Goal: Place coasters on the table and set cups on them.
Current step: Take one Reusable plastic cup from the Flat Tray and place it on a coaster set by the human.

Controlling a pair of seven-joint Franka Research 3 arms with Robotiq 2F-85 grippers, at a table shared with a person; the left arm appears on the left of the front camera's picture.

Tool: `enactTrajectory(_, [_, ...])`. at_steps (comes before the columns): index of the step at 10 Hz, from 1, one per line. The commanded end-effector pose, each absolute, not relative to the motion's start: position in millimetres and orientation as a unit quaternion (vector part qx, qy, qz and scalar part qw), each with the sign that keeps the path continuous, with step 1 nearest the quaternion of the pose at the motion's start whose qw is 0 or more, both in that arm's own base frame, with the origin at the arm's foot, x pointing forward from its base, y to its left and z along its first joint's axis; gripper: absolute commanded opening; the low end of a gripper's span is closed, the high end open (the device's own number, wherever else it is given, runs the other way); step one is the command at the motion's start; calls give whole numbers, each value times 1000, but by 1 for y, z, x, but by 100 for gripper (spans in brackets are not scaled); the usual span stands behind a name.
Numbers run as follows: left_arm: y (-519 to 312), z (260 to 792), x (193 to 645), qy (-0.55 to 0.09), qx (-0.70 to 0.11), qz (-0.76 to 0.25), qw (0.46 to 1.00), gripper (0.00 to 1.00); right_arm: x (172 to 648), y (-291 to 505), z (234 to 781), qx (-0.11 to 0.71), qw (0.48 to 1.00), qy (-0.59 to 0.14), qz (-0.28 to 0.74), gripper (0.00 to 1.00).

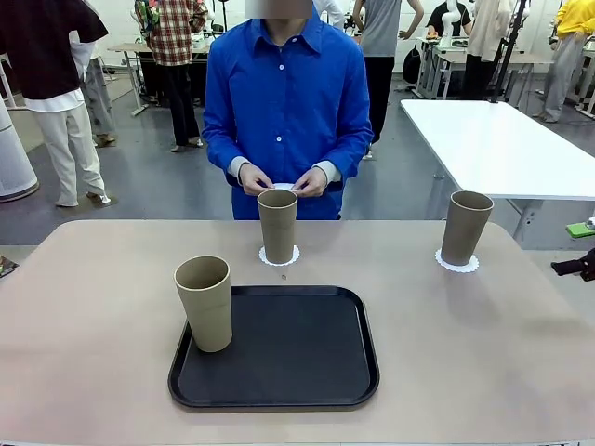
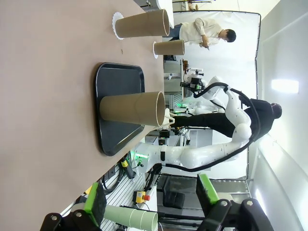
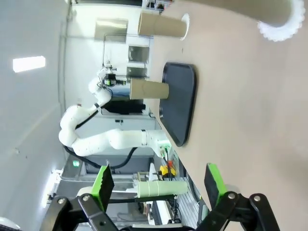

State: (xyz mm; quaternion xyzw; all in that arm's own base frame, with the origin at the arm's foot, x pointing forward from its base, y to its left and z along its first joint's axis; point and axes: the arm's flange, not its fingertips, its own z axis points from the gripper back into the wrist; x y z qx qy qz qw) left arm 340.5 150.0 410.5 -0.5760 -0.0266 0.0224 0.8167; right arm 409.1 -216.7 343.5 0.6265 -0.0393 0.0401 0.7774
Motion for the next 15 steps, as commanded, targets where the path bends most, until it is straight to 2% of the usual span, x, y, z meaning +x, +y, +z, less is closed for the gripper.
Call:
enactTrajectory(1, [151, 413, 339, -30, -580, 19, 814, 100, 400, -231, 345, 650, 758, -63, -3, 100])
enactTrajectory(3, [151, 413, 339, -30, -580, 19, 814, 100, 383, -246, 333, 661, 744, -89, -40, 100])
enactTrajectory(7, [151, 413, 339, -30, -580, 19, 814, 100, 379, -245, 336, 672, 731, -116, -9, 100])
enactTrajectory(8, [151, 413, 339, -30, -580, 19, 814, 100, 374, -257, 327, 661, 743, -98, -36, 100])
enactTrajectory(15, [151, 413, 339, -30, -580, 19, 814, 100, 374, -257, 327, 661, 743, -98, -36, 100])
